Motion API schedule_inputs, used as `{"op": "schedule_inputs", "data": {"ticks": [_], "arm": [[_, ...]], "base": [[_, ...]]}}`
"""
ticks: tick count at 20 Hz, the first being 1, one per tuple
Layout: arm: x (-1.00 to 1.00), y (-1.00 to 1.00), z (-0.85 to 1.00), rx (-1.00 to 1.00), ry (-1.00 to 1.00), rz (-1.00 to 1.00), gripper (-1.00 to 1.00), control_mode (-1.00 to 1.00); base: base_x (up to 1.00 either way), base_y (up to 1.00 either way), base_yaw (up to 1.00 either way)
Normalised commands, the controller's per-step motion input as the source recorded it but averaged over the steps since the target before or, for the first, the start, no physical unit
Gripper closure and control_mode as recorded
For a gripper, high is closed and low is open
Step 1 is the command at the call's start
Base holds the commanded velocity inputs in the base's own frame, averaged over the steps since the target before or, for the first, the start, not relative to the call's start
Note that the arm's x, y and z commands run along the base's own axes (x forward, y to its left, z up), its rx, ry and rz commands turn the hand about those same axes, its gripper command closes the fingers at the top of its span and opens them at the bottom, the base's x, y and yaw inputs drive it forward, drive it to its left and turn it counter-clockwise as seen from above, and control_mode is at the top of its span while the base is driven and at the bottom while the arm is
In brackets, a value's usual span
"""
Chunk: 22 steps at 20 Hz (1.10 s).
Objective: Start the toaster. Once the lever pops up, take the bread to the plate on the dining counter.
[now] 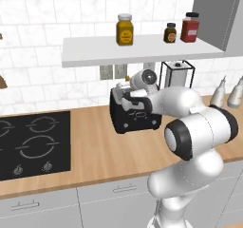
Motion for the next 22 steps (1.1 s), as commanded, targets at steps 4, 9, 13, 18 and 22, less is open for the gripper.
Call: {"op": "schedule_inputs", "data": {"ticks": [4, 9, 13, 18, 22], "arm": [[-0.1, 0.0, 0.42, 0.0, -0.03, 0.0, 1.0, -1.0], [-0.22, 0.0, 0.21, 0.0, 0.0, 0.0, 1.0, -1.0], [-0.33, 0.0, 0.0, 0.0, -0.01, 0.0, 1.0, -1.0], [-0.31, 0.0, 0.22, 0.0, -0.04, 0.0, 1.0, -1.0], [-0.3, 0.0, 0.33, 0.0, -0.02, 0.0, 1.0, -1.0]], "base": [[0.0, 0.0, 0.0], [0.0, 0.0, 0.0], [0.0, 0.0, 0.0], [0.0, 0.0, 0.0], [0.0, 0.0, 0.0]]}}
